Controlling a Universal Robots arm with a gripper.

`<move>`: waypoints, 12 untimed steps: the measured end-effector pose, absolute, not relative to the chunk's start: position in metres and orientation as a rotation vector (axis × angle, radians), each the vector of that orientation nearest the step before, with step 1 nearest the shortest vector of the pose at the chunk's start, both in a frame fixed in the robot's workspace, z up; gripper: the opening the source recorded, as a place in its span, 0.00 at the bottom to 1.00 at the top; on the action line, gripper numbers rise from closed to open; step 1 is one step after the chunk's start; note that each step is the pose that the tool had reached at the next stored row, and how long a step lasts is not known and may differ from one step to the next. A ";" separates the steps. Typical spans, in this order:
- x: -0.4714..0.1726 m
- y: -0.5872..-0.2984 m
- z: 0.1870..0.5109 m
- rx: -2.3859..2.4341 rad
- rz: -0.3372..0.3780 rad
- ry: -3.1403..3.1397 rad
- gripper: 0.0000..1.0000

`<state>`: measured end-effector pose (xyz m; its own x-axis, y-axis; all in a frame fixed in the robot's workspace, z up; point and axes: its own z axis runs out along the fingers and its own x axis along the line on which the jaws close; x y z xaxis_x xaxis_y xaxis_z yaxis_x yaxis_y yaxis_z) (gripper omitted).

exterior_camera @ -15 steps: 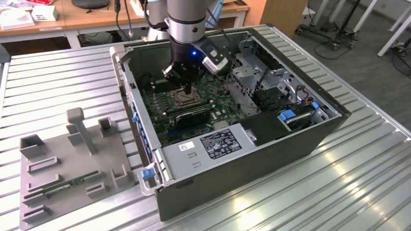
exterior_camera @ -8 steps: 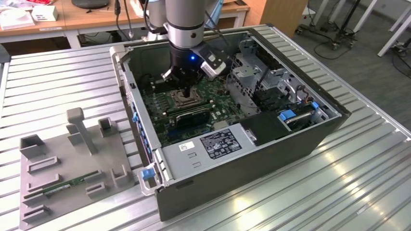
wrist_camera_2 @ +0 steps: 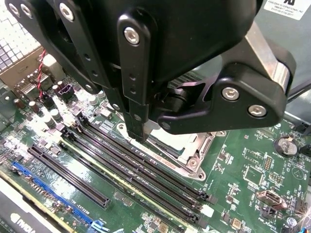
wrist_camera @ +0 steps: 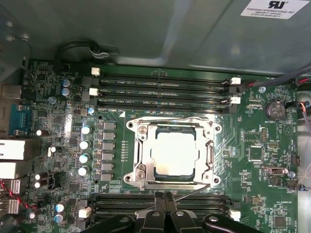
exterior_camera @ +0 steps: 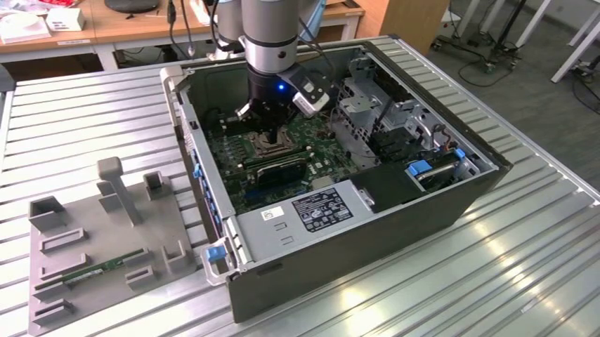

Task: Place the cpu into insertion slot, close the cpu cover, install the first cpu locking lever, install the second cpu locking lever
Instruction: 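Install the second cpu locking lever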

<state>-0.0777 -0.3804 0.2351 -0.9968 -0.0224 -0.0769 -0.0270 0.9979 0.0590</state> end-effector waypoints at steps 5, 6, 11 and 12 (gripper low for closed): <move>-0.078 -0.380 0.230 -0.038 0.092 3.064 0.11; -0.078 -0.380 0.230 -0.038 0.092 3.064 0.11; -0.078 -0.380 0.230 -0.038 0.092 3.064 0.11; -0.078 -0.380 0.230 -0.038 0.092 3.063 0.11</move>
<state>-0.0782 -0.3804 0.2298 -0.9968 -0.0222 -0.0772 -0.0268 0.9979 0.0592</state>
